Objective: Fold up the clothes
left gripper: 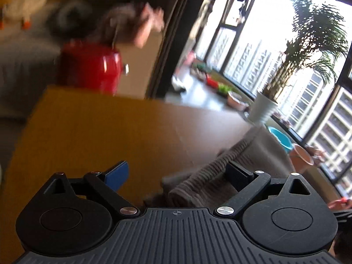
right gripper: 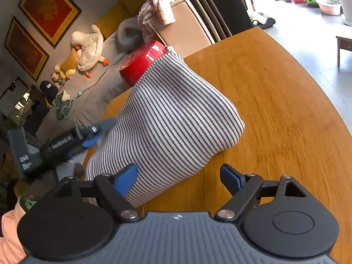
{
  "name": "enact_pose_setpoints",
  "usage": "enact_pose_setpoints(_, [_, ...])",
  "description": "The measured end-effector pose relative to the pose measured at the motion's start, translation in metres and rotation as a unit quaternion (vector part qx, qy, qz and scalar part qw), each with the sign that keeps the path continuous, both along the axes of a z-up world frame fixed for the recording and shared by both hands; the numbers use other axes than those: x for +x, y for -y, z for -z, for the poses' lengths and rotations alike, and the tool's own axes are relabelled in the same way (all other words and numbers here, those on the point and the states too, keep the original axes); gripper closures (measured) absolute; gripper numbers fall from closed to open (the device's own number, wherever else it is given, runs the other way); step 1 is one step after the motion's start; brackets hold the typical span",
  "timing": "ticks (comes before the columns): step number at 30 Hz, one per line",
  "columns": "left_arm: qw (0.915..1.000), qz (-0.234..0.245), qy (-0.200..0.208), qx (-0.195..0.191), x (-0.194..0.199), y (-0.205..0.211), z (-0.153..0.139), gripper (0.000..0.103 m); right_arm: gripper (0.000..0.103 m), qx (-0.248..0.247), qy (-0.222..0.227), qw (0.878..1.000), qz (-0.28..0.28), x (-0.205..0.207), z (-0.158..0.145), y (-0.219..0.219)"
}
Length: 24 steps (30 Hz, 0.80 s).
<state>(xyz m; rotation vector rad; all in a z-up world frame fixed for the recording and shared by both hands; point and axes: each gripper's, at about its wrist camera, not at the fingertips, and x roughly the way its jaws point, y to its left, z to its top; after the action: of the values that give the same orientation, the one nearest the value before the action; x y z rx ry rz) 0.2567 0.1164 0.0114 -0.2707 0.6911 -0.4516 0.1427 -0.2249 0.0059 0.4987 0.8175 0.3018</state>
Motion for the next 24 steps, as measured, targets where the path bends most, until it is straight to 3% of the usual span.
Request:
enact_pose_setpoints(4, [0.9978, 0.027, -0.039, -0.047, 0.002, -0.005, 0.009, 0.005, 0.021, -0.036, 0.030, 0.999, -0.006, 0.012, -0.009, -0.003])
enact_pose_setpoints(7, [0.9979, 0.046, -0.038, -0.023, -0.007, 0.005, 0.009, 0.005, 0.019, -0.084, 0.056, 0.995, 0.002, 0.027, -0.015, -0.005])
enact_pose_setpoints(11, [0.9955, 0.071, -0.051, -0.037, -0.023, 0.014, 0.010, 0.005, 0.015, -0.129, 0.068, 0.989, 0.034, 0.046, -0.020, 0.001])
enact_pose_setpoints(14, [0.9908, 0.117, -0.056, -0.041, -0.038, 0.036, 0.008, 0.004, 0.013, -0.153, 0.074, 0.984, 0.056, 0.052, -0.023, 0.005])
enact_pose_setpoints(19, [0.9740, 0.205, -0.072, -0.065, -0.061, 0.062, 0.014, 0.003, 0.005, -0.149, 0.068, 0.984, 0.068, 0.049, -0.019, 0.016])
enact_pose_setpoints(24, [0.9712, 0.226, -0.047, -0.058, -0.058, 0.071, 0.004, 0.003, 0.001, -0.145, 0.072, 0.985, 0.062, 0.032, -0.023, 0.025])
